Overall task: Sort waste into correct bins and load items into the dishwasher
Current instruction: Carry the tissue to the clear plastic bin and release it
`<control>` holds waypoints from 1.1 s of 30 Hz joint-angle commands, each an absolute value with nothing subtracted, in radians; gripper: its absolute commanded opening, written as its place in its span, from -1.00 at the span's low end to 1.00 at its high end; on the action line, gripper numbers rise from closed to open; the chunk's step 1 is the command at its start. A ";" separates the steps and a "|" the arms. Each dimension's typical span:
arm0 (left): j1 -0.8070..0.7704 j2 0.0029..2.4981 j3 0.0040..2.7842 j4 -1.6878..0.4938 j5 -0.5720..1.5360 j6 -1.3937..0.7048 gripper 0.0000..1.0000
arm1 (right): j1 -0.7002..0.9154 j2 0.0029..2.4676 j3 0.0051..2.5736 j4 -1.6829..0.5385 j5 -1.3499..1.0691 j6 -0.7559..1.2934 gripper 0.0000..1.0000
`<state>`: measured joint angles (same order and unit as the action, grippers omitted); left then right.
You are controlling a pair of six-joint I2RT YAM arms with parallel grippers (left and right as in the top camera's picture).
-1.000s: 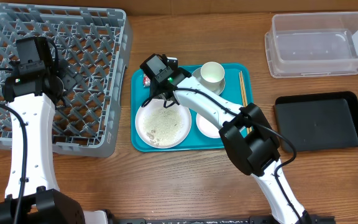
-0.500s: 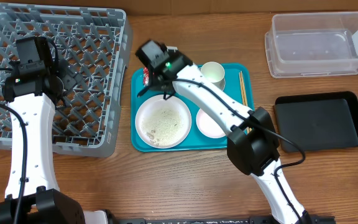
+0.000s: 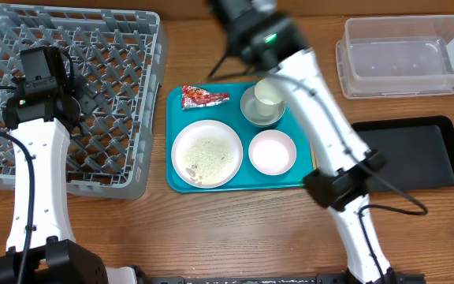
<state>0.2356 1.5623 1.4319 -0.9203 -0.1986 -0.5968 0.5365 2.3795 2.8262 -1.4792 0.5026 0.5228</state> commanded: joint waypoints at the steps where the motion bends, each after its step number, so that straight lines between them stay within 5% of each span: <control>1: 0.236 1.537 1.449 -0.919 -0.200 -0.606 1.00 | 0.377 2.368 2.851 -1.491 0.582 0.463 -0.92; 13: 0.236 1.537 1.449 -0.919 -0.200 -0.606 1.00 | -0.091 2.368 2.772 -1.357 0.117 0.403 -0.87; 15: 0.236 1.537 1.449 -0.919 -0.200 -0.606 1.00 | -0.122 2.368 2.735 -1.323 0.117 0.396 -0.50; 16: 0.236 1.537 1.449 -0.919 -0.200 -0.606 1.00 | -0.133 2.368 2.717 -1.312 0.111 0.385 -0.13; 17: 0.236 1.537 1.449 -0.919 -0.200 -0.606 1.00 | -0.141 2.368 2.699 -1.312 0.099 0.370 0.59; 18: 0.236 1.537 1.449 -0.919 -0.200 -0.606 1.00 | -0.147 2.368 2.686 -1.318 0.072 0.351 0.99; 27: 0.236 1.537 1.449 -0.919 -0.200 -0.606 1.00 | -0.114 2.364 2.632 -1.435 -0.126 0.279 1.00; 30: 0.236 1.537 1.449 -0.920 -0.200 -0.606 1.00 | -0.058 2.346 2.633 -1.458 -0.224 0.253 0.59; 33: 0.236 1.537 1.449 -0.919 -0.200 -0.606 1.00 | 0.033 2.314 2.633 -1.460 -0.240 0.254 0.51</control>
